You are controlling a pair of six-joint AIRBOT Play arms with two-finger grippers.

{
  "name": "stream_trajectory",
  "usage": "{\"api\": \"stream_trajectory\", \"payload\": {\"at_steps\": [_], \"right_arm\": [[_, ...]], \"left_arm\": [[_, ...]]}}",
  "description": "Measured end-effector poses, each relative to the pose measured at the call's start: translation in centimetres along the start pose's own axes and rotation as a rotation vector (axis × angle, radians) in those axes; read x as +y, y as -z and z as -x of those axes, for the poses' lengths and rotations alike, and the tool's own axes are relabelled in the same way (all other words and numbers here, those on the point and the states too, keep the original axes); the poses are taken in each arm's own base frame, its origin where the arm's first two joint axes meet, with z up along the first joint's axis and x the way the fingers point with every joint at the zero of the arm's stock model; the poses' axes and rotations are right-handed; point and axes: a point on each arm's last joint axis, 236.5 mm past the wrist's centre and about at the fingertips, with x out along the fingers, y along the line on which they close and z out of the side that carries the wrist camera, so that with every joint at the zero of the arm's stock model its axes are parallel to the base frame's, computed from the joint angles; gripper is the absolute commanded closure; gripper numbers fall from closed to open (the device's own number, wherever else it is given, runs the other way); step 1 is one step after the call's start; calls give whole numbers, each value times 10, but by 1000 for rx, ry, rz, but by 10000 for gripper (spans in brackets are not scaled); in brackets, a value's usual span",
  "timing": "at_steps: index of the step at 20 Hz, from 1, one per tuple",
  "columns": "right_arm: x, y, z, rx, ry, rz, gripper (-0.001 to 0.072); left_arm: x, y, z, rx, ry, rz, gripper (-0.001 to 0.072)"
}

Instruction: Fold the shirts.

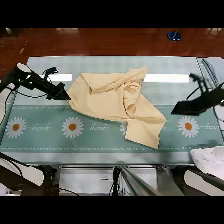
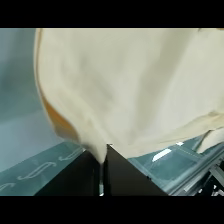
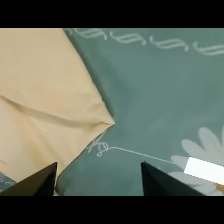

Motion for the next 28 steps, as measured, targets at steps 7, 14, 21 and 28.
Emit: {"api": "stream_trajectory", "payload": {"at_steps": [7, 14, 21, 28], "right_arm": [[-12, 4, -49, -121, 1, -35, 112], [-6, -11, -59, -188, -49, -38, 124], [28, -4, -81, -110, -251, -117, 181], [18, 6, -88, -68, -212, -130, 689]], "left_arm": [[-18, 8, 1, 33, 74, -4, 678], [-32, 4, 5, 16, 144, 5, 677], [-45, -7, 20, -43, 251, 37, 678], [-49, -11, 30, -71, 289, 45, 679]]}}
